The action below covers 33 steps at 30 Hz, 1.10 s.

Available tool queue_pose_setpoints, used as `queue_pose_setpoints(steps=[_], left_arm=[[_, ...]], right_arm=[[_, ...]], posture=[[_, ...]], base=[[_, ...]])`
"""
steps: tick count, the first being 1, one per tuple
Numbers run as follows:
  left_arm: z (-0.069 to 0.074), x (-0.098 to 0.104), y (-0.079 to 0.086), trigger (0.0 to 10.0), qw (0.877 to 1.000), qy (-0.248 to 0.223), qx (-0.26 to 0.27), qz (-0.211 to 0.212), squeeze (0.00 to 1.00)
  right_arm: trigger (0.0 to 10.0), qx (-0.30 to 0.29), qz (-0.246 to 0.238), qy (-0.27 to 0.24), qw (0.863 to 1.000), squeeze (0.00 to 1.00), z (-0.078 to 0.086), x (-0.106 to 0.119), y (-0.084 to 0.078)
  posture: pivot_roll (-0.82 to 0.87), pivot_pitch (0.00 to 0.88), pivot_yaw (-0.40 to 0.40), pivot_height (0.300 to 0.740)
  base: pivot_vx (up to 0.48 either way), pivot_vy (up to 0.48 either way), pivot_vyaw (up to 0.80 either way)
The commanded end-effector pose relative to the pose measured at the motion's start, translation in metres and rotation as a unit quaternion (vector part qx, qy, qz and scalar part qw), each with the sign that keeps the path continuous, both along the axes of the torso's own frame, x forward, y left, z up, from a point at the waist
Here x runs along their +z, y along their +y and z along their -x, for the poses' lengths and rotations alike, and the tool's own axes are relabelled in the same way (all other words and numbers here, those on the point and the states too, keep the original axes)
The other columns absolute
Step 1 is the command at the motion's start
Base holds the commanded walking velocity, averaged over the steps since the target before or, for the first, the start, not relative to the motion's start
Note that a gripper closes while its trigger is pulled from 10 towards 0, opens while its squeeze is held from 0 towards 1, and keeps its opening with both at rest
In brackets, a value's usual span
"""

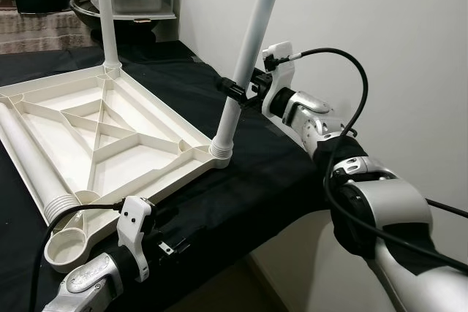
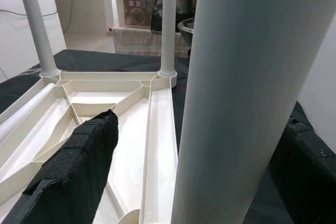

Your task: Building children table

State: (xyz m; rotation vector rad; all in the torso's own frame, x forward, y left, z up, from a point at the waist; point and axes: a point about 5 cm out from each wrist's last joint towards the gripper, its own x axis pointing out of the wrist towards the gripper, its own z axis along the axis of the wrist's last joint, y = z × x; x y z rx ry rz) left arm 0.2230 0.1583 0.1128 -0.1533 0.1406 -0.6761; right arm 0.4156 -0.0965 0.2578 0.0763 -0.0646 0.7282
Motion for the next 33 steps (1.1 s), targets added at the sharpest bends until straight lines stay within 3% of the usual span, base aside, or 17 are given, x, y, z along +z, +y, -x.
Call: queue_pose_setpoints(steps=[1, 2, 5, 6, 17, 25, 26, 27, 30, 31, 33], left_arm=[[0.002, -0.001, -0.003, 10.0, 1.0, 0.004, -0.005, 0.001, 0.0], [0.002, -0.001, -0.003, 10.0, 1.0, 0.004, -0.004, 0.001, 0.0], [0.002, -0.001, -0.003, 10.0, 1.0, 0.004, -0.004, 0.001, 0.0], [0.002, -0.001, -0.003, 10.0, 1.0, 0.004, -0.004, 0.001, 0.0], [0.002, -0.001, -0.004, 10.0, 1.0, 0.004, -0.005, 0.003, 0.0], [0.002, -0.002, -0.004, 10.0, 1.0, 0.005, -0.005, 0.003, 0.0], [0.003, -0.002, -0.004, 10.0, 1.0, 0.005, -0.005, 0.003, 0.0], [0.003, -0.002, -0.004, 10.0, 1.0, 0.005, -0.005, 0.003, 0.0], [0.002, -0.002, -0.003, 10.0, 1.0, 0.006, -0.006, 0.003, 0.0], [0.002, -0.002, -0.003, 10.0, 1.0, 0.006, -0.006, 0.003, 0.0], [0.002, -0.002, -0.003, 10.0, 1.0, 0.006, -0.007, 0.003, 0.0]], right_arm=[[10.0, -0.008, -0.002, -0.008, 1.0, 0.0, -0.001, 0.002, -0.002], [4.5, -0.011, 0.0, -0.009, 1.0, 0.0, -0.001, 0.002, -0.001], [4.5, -0.014, 0.001, -0.01, 1.0, 0.0, -0.001, 0.002, -0.001], [0.0, -0.017, 0.001, -0.012, 1.0, 0.0, -0.001, 0.002, -0.001], [0.0, -0.029, -0.005, -0.011, 0.999, 0.0, -0.001, -0.001, 0.0], [0.0, -0.088, 0.024, 0.013, 0.996, 0.0, -0.004, -0.012, -0.002], [0.0, -0.126, 0.03, 0.034, 0.991, 0.0, -0.005, -0.019, -0.005], [0.0, -0.126, 0.03, 0.034, 0.991, 0.0, -0.005, -0.019, -0.005], [0.0, -0.242, 0.044, 0.112, 0.963, 0.0, -0.004, -0.049, -0.004], [0.0, -0.242, 0.044, 0.112, 0.963, 0.0, -0.004, -0.049, -0.004], [0.0, -0.275, 0.043, 0.14, 0.95, 0.0, -0.002, -0.06, 0.002]], posture=[[0.13, 0.0, -0.197, 0.74], [0.13, 0.0, -0.199, 0.74], [0.13, 0.0, -0.199, 0.74], [0.13, 0.0, -0.2, 0.74], [0.13, 0.0, -0.199, 0.74], [0.12, 0.0, -0.195, 0.74], [0.12, 0.0, -0.193, 0.74], [0.12, 0.0, -0.193, 0.74], [0.11, 0.0, -0.18, 0.74], [0.11, 0.0, -0.18, 0.74], [0.1, 0.0, -0.176, 0.74]], base=[[0.0, 0.0, 0.0], [0.0, 0.0, 0.0], [0.0, 0.0, 0.0], [0.0, 0.0, 0.0], [0.0, 0.0, 0.0], [0.0, 0.0, 0.0], [0.0, 0.0, 0.0], [0.0, 0.0, 0.0], [0.0, 0.0, 0.0], [0.0, 0.0, 0.0], [0.0, 0.0, 0.0]])
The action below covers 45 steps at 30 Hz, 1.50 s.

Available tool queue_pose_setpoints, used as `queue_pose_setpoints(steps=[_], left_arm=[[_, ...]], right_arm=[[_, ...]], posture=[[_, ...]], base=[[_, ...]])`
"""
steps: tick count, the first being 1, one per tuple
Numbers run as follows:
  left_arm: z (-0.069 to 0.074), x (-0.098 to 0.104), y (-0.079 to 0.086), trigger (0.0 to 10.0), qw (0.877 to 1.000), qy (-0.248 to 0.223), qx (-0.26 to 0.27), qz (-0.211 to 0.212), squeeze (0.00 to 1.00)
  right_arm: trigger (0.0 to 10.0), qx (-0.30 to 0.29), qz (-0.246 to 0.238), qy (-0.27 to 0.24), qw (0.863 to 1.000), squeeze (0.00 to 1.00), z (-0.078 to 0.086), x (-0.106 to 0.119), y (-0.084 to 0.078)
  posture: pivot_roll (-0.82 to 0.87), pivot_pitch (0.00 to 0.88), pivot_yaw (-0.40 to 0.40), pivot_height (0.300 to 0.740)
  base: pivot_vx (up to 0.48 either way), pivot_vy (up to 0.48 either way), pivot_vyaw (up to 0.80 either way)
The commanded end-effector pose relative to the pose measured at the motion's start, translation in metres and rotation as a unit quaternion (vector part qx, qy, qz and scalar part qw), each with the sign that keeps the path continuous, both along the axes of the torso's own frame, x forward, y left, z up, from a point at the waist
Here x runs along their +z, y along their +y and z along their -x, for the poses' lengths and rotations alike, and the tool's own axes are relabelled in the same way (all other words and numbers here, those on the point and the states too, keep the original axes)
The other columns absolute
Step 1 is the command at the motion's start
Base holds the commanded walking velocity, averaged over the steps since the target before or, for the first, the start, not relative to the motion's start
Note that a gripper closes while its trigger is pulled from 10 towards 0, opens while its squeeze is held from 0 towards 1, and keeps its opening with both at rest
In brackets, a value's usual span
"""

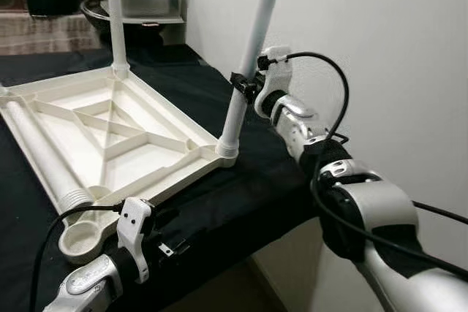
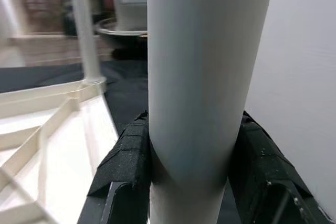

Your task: Building children table

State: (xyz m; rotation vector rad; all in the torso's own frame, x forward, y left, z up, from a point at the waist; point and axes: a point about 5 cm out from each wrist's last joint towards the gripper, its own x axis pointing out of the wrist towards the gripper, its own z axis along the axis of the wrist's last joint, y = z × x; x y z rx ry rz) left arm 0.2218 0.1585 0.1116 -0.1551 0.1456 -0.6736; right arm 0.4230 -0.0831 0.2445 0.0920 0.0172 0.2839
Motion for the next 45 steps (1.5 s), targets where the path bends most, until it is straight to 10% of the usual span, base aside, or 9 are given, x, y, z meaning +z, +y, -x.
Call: queue_pose_setpoints(steps=[1, 16, 35, 36, 45], left_arm=[[0.0, -0.001, -0.004, 10.0, 1.0, 0.004, -0.008, 0.003, 0.0], [-0.002, -0.002, -0.007, 10.0, 1.0, 0.004, -0.009, 0.005, 0.0], [-0.001, -0.003, -0.008, 10.0, 1.0, 0.006, -0.013, 0.007, 0.0], [-0.001, -0.003, -0.008, 10.0, 1.0, 0.006, -0.014, 0.007, 0.0], [-0.003, -0.002, -0.009, 10.0, 1.0, 0.006, -0.017, 0.007, 0.0]], right_arm=[[0.0, -0.059, 0.024, 0.098, 0.993, 0.0, 0.006, -0.046, -0.012], [0.0, -0.157, 0.0, 0.166, 0.974, 0.0, 0.023, -0.063, 0.047], [0.0, -0.152, -0.022, 0.16, 0.975, 0.0, 0.022, -0.051, 0.055], [10.0, -0.148, -0.024, 0.159, 0.976, 0.0, 0.022, -0.049, 0.056], [10.0, -0.133, -0.03, 0.157, 0.978, 0.0, 0.022, -0.045, 0.06]], posture=[[0.1, 0.0, -0.176, 0.74], [0.09, 0.0, -0.189, 0.74], [0.09, 0.0, -0.185, 0.74], [0.08, 0.0, -0.183, 0.74], [0.08, 0.0, -0.179, 0.74]], base=[[0.0, 0.0, 0.0], [0.0, 0.0, 0.0], [0.0, 0.0, 0.0], [0.0, 0.0, 0.0], [0.0, 0.0, 0.0]])
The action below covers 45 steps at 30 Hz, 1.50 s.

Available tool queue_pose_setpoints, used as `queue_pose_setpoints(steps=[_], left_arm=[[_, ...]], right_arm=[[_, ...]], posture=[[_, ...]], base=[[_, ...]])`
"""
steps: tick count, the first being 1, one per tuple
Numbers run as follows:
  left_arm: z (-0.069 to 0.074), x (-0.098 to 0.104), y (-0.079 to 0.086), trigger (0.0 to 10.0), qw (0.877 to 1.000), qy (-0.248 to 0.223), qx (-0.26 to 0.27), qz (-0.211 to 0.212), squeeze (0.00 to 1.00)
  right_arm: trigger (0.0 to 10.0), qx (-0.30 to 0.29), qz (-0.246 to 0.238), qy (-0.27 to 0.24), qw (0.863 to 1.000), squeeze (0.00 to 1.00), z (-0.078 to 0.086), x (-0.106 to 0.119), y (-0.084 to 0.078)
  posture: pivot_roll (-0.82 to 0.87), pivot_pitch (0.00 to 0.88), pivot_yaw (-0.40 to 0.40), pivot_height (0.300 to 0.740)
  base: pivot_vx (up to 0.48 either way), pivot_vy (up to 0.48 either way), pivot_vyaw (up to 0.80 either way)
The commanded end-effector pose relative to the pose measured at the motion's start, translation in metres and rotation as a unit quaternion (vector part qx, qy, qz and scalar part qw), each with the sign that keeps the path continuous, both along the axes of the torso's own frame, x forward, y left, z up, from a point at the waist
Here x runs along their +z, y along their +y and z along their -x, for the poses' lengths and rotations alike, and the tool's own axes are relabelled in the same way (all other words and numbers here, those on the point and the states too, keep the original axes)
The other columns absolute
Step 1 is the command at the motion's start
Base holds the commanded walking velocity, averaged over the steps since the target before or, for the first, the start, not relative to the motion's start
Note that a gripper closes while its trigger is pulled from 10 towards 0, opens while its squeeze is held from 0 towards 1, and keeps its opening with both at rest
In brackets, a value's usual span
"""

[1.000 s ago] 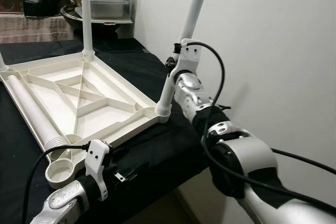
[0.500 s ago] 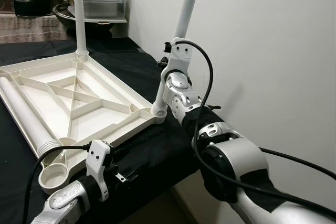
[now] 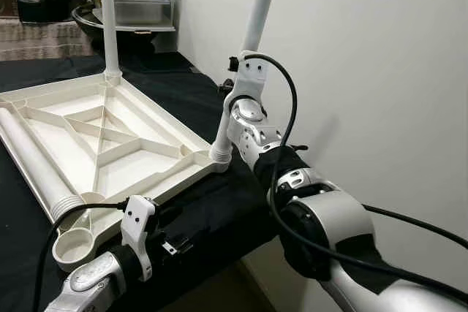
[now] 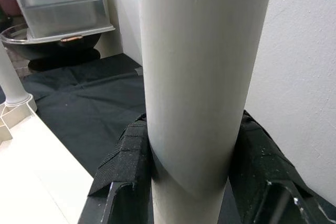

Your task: Building children table

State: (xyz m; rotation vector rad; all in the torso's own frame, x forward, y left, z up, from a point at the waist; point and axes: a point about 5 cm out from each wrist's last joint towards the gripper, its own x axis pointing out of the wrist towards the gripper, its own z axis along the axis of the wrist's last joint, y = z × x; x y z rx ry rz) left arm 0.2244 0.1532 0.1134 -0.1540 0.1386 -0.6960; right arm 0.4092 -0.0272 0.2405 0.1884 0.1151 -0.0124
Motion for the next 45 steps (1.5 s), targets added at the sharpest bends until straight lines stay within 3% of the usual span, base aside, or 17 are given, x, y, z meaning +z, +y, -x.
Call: queue_pose_setpoints(steps=[1, 2, 4, 5, 15, 19, 24, 28, 31, 38, 39, 41, 45], left_arm=[[0.0, -0.004, -0.004, 10.0, 1.0, 0.01, -0.006, 0.005, 0.0], [0.0, -0.004, -0.004, 10.0, 1.0, 0.01, -0.006, 0.005, 0.0], [0.0, -0.004, -0.004, 10.0, 1.0, 0.01, -0.007, 0.005, 0.0], [-0.001, -0.004, -0.004, 10.0, 1.0, 0.009, -0.008, 0.005, 0.0], [-0.002, -0.004, -0.004, 10.0, 1.0, 0.008, -0.009, 0.004, 0.0], [0.0, -0.004, -0.003, 10.0, 1.0, 0.01, -0.01, 0.004, 0.0], [-0.001, -0.004, -0.003, 10.0, 1.0, 0.007, -0.008, 0.004, 0.0], [-0.004, -0.001, -0.001, 10.0, 1.0, -0.003, 0.006, 0.006, 0.0], [-0.005, 0.0, 0.003, 10.0, 1.0, -0.01, 0.022, 0.003, 0.0], [-0.008, -0.001, 0.004, 10.0, 0.999, -0.009, 0.037, 0.0, 0.0], [-0.008, -0.001, 0.004, 10.0, 0.999, -0.009, 0.038, 0.001, 0.0], [-0.008, -0.001, 0.004, 10.0, 0.999, -0.009, 0.039, 0.001, 0.0], [-0.008, 0.0, 0.006, 10.0, 0.999, -0.01, 0.051, 0.0, 0.0]], right_arm=[[10.0, 0.016, -0.006, 0.095, 0.995, 0.0, 0.008, -0.041, 0.004], [10.0, 0.016, -0.008, 0.095, 0.995, 0.85, 0.008, -0.04, 0.004], [10.0, 0.016, -0.01, 0.095, 0.995, 0.85, 0.008, -0.04, 0.004], [10.0, 0.015, -0.018, 0.09, 0.996, 1.0, 0.007, -0.038, 0.003], [10.0, 0.031, -0.039, 0.063, 0.997, 1.0, 0.003, -0.024, 0.001], [10.0, 0.046, -0.042, 0.031, 0.998, 1.0, -0.001, -0.014, -0.012], [10.0, 0.065, -0.036, 0.02, 0.997, 1.0, -0.001, -0.019, -0.023], [10.0, 0.105, -0.033, -0.012, 0.994, 1.0, 0.004, -0.023, -0.036], [10.0, 0.157, 0.002, -0.05, 0.986, 1.0, 0.015, -0.018, -0.046], [10.0, 0.202, 0.043, -0.04, 0.978, 1.0, 0.032, -0.026, -0.069], [10.0, 0.232, 0.009, -0.031, 0.972, 0.0, 0.039, -0.027, -0.066], [10.0, 0.281, -0.032, -0.02, 0.959, 0.0, 0.052, -0.027, -0.062], [10.0, 0.306, -0.01, -0.006, 0.952, 0.0, 0.066, -0.04, -0.069]], posture=[[0.08, 0.0, -0.179, 0.74], [0.08, 0.0, -0.177, 0.74], [0.08, 0.0, -0.177, 0.74], [0.08, 0.0, -0.177, 0.74], [0.08, 0.0, -0.175, 0.74], [0.08, 0.0, -0.168, 0.74], [0.08, 0.0, -0.164, 0.74], [0.07, 0.0, -0.152, 0.74], [0.06, 0.0, -0.145, 0.74], [0.04, 0.0, -0.138, 0.74], [0.04, 0.0, -0.135, 0.74], [0.03, 0.0, -0.132, 0.74], [0.03, 0.0, -0.135, 0.74]], base=[[0.0, 0.0, 0.0], [0.0, 0.0, 0.0], [0.0, 0.0, 0.0], [0.0, 0.0, 0.0], [0.0, 0.0, 0.0], [0.0, 0.0, 0.0], [0.0, 0.0, 0.0], [0.0, 0.0, 0.0], [0.0, 0.0, 0.0], [0.0, 0.0, 0.0], [0.0, 0.0, 0.0], [0.0, 0.0, 0.0], [0.0, 0.0, 0.0]])
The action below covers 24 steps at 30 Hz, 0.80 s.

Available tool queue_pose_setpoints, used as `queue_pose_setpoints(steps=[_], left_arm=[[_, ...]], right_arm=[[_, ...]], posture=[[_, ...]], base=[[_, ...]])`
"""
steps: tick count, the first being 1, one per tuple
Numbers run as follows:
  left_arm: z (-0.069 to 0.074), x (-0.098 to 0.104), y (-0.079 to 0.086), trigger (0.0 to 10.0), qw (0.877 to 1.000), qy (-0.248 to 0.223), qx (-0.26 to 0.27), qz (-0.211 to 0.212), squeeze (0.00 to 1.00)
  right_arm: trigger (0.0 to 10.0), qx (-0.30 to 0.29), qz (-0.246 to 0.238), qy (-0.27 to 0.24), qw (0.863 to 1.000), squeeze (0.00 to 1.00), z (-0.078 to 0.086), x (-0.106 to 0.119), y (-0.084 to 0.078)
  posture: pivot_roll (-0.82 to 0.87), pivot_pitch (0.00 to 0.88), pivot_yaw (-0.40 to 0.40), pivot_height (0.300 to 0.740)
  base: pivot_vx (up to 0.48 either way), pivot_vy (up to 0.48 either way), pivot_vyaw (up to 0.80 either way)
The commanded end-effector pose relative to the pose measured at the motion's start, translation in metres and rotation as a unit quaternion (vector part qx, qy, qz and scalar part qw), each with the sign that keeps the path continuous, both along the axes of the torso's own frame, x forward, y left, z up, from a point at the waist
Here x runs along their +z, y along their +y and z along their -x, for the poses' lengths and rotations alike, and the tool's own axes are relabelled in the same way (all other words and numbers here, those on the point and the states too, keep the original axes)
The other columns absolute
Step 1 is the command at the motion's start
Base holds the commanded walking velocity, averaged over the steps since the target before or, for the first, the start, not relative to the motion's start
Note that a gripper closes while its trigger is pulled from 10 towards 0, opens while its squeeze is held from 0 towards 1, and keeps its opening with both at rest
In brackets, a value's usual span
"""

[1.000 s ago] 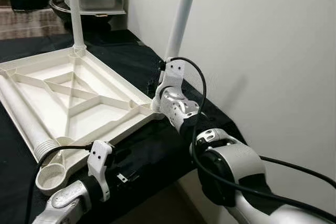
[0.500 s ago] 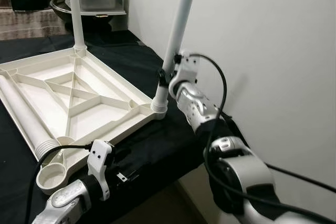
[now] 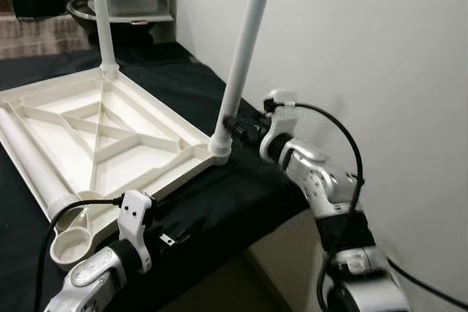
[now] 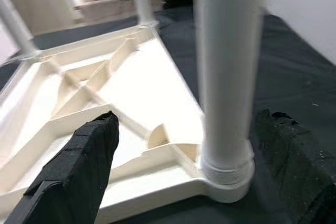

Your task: Building children table

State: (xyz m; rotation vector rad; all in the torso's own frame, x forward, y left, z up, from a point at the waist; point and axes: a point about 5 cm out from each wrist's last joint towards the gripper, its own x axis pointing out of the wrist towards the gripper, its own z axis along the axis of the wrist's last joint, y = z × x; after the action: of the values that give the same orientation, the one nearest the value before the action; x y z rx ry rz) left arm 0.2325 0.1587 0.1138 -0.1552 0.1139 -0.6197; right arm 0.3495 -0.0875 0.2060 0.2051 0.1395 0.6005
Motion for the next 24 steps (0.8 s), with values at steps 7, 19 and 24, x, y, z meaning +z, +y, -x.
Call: queue_pose_setpoints(steps=[7, 19, 24], left_arm=[[-0.007, -0.001, 0.013, 10.0, 0.995, -0.014, 0.1, -0.016, 0.0], [0.003, 0.002, 0.009, 10.0, 0.982, -0.031, 0.183, -0.037, 0.0], [0.009, 0.002, 0.002, 10.0, 0.983, -0.03, 0.179, -0.029, 0.0]], right_arm=[[10.0, -0.014, 0.135, 0.028, 0.99, 0.0, 0.025, -0.038, -0.04], [10.0, 0.007, 0.168, -0.009, 0.986, 0.0, 0.068, -0.05, -0.059], [10.0, 0.047, 0.176, -0.027, 0.983, 0.0, 0.084, -0.055, -0.053]], posture=[[0.02, 0.0, -0.131, 0.74], [0.0, 0.0, -0.115, 0.74], [-0.01, 0.0, -0.106, 0.74]], base=[[0.0, 0.0, 0.0], [0.0, -0.148, 0.27], [0.0, -0.48, 0.8]])
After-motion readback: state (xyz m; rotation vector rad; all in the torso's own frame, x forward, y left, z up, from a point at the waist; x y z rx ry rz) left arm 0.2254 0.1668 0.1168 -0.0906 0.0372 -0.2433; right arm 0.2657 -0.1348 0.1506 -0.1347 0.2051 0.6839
